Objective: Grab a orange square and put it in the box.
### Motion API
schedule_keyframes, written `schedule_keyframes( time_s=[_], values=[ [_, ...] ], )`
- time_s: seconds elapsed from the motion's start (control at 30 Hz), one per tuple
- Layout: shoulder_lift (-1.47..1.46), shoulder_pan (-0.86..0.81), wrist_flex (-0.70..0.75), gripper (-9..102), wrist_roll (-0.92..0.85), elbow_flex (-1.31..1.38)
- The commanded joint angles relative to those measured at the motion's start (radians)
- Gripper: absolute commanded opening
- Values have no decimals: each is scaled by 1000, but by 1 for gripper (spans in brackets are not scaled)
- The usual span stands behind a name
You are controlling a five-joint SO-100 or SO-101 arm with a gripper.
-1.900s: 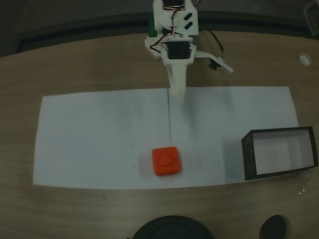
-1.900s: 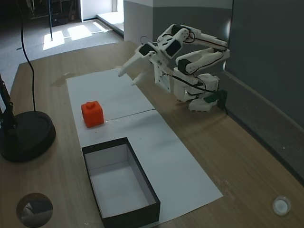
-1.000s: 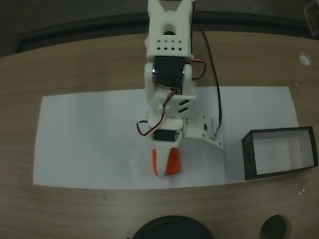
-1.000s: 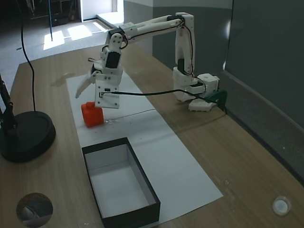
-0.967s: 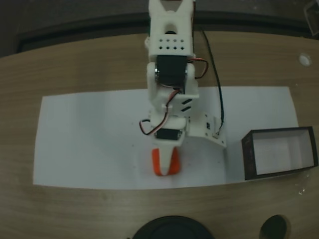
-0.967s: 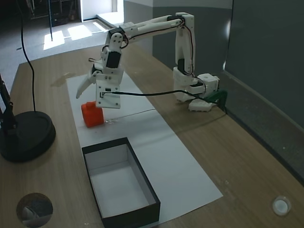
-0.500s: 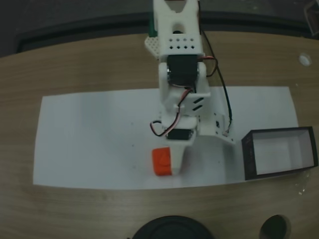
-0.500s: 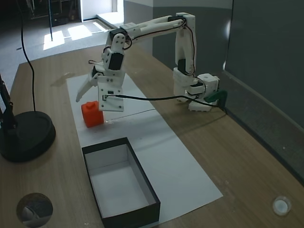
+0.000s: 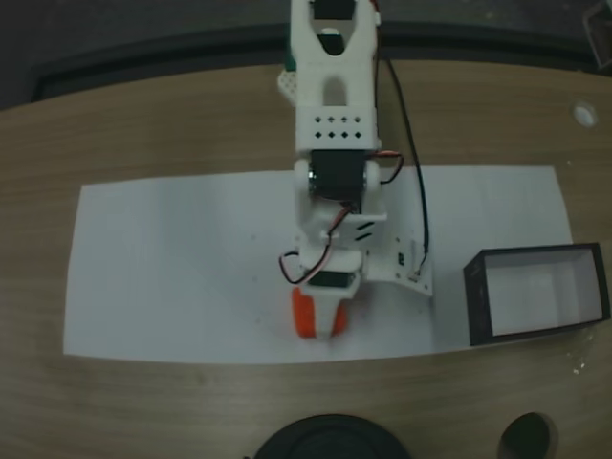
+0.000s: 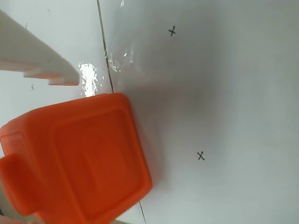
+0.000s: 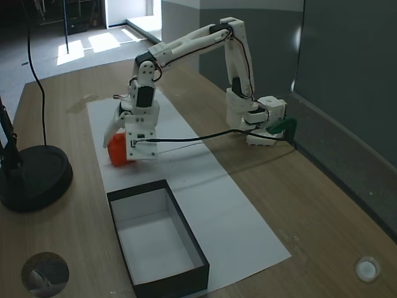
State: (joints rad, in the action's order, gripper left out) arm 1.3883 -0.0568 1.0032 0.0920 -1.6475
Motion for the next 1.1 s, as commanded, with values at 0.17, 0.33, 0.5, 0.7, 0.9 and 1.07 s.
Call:
schedule_keyframes(
  time_s=[0.17, 0.33, 0.5, 0.7, 0.9, 1.07],
  values=[
    [34, -2, -17, 7, -12, 57],
    [94, 43, 40, 7, -14, 141],
    [244, 158, 215, 7, -21, 394],
    [291, 377, 405, 9, -104, 723],
    [198, 566, 405, 10, -109, 815],
    [23, 612, 379, 9, -118, 919]
  ],
)
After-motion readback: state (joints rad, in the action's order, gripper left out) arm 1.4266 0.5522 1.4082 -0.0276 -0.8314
